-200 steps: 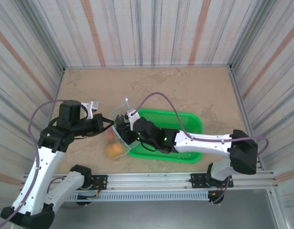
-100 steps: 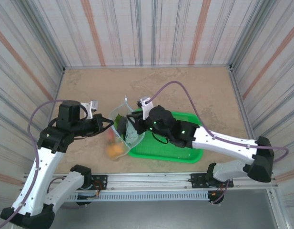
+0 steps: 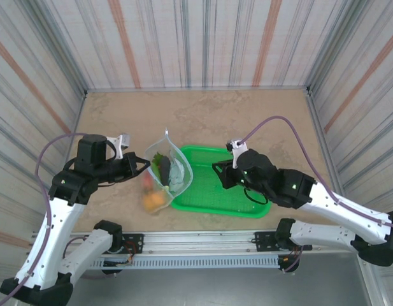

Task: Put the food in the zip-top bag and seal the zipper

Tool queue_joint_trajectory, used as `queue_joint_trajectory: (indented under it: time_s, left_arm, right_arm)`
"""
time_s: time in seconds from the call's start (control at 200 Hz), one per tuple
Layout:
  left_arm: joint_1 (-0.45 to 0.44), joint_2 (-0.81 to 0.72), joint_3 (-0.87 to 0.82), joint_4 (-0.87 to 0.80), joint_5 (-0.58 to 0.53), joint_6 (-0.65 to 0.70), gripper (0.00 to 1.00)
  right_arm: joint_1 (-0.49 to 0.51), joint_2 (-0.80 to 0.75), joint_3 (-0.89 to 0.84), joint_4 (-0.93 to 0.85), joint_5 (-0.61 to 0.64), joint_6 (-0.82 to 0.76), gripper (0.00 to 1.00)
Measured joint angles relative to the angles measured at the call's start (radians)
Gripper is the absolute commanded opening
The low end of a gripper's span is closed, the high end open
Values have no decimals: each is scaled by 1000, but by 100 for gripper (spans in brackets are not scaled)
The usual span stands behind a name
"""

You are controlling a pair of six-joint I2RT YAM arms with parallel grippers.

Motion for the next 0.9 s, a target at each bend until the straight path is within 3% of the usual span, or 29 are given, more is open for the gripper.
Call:
queue_joint_trajectory:
  time_s: [0.255,0.526,0.816,0.897]
  left_arm:
    - [0,5,0,0,-1,18,0]
    - [5,18,0,0,3,49,0]
    - [40,21,0,1,30,63,0]
    - [40,19,0,0,31,64,0]
  right_arm:
    - [-21,103,24,-319,-238,87,25]
    - [10,168,-14,-418,-449,96,15]
    - [32,222,-74,-423,-496,97,16]
    - [38,245,-93,-436,-473,101,21]
